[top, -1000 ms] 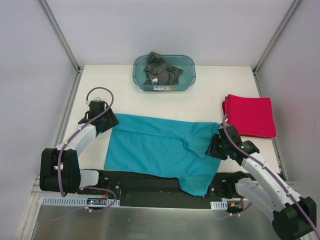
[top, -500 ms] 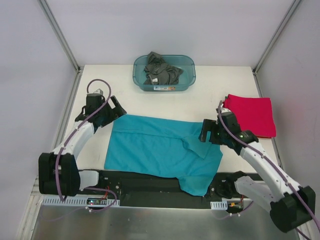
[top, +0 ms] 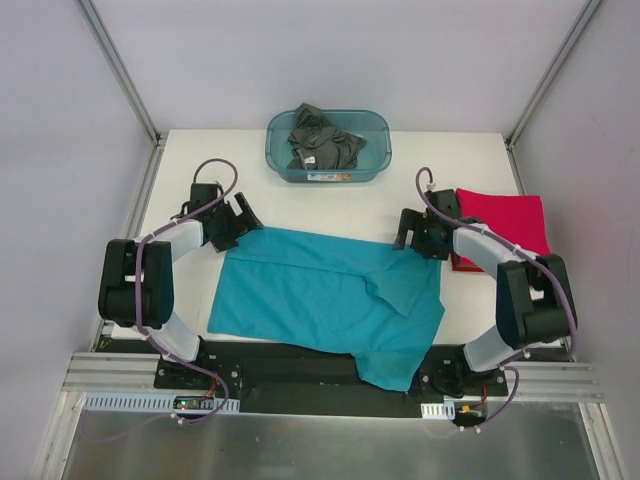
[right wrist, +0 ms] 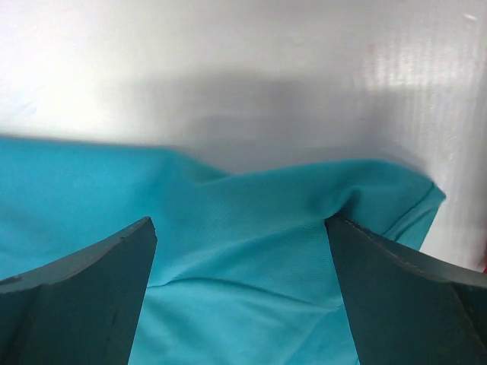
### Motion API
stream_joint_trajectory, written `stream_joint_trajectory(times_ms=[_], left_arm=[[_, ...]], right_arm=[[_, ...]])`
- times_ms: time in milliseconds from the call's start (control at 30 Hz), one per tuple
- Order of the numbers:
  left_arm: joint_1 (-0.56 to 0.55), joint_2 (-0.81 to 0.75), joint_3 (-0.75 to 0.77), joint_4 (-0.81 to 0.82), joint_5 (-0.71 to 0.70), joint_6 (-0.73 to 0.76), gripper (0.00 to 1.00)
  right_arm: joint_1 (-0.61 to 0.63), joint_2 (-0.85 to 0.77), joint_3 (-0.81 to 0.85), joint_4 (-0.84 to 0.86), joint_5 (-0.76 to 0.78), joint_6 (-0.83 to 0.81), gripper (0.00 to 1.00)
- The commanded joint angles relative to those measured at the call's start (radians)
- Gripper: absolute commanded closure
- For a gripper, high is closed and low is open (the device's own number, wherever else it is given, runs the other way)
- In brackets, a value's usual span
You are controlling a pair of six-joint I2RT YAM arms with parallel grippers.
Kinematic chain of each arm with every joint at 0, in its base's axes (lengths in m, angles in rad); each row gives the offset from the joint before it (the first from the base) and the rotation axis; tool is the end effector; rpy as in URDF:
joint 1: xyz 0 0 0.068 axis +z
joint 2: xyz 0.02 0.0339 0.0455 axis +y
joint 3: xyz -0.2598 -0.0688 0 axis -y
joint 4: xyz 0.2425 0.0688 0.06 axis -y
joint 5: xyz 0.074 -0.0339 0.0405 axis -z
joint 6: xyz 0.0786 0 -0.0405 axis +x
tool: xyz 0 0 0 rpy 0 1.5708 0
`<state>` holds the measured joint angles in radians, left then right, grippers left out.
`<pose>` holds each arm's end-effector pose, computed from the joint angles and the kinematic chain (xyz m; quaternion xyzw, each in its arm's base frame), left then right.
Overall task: Fold and stack the t-shirts
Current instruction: Fold the flattened tshirt in 1/3 of the way
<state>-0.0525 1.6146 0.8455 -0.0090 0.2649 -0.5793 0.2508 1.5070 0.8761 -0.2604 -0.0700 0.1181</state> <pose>0.3525 -0.0391 0.1423 -0.1889 0.8961 -0.2347 0.3259 0.3187 0.0873 0.1596 -0.0741 0.9394 0.0935 0.3213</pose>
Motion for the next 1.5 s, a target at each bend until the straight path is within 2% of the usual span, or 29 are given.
stream_joint_trajectory(times_ms=[0, 200, 333, 567, 700, 900, 1000, 1100, 1233, 1467], left_arm=[[0.037, 0.053, -0.011, 0.004, -0.035, -0.016, 0.01], [0.072, 0.047, -0.039, -0.003, -0.065, -0.016, 0.01], [0.08, 0.057, -0.017, -0.017, -0.064, -0.019, 0.01], [0.08, 0.1, 0.084, -0.02, -0.041, -0.03, 0.01], [0.08, 0.143, 0.144, -0.02, -0.033, -0.037, 0.01], [0.08, 0.214, 0.236, -0.031, -0.053, -0.033, 0.01], [0.08, 0.206, 0.26, -0.049, -0.05, -0.024, 0.01], [0.08, 0.16, 0.257, -0.051, -0.052, -0.013, 0.01], [0.08, 0.088, 0.254, -0.062, -0.093, 0.004, 0.01], [0.08, -0.03, 0.175, -0.072, -0.099, 0.009, 0.01]], right_arm=[[-0.079, 0.116, 0.038, 0.043, -0.039, -0.003, 0.04], [-0.113, 0.17, 0.061, 0.009, -0.031, 0.02, 0.04], [-0.116, 0.238, 0.182, -0.08, -0.043, -0.011, 0.04], [-0.139, 0.407, 0.383, -0.126, -0.079, -0.024, 0.04], [-0.15, 0.518, 0.558, -0.186, -0.116, -0.061, 0.04], [-0.154, 0.642, 0.785, -0.259, -0.077, -0.11, 0.04], [-0.151, 0.627, 0.853, -0.319, -0.034, -0.169, 0.04], [-0.13, 0.537, 0.825, -0.338, -0.019, -0.221, 0.04], [-0.065, 0.366, 0.707, -0.335, -0.057, -0.255, 0.04], [0.08, 0.248, 0.471, -0.203, -0.298, -0.178, 0.04]])
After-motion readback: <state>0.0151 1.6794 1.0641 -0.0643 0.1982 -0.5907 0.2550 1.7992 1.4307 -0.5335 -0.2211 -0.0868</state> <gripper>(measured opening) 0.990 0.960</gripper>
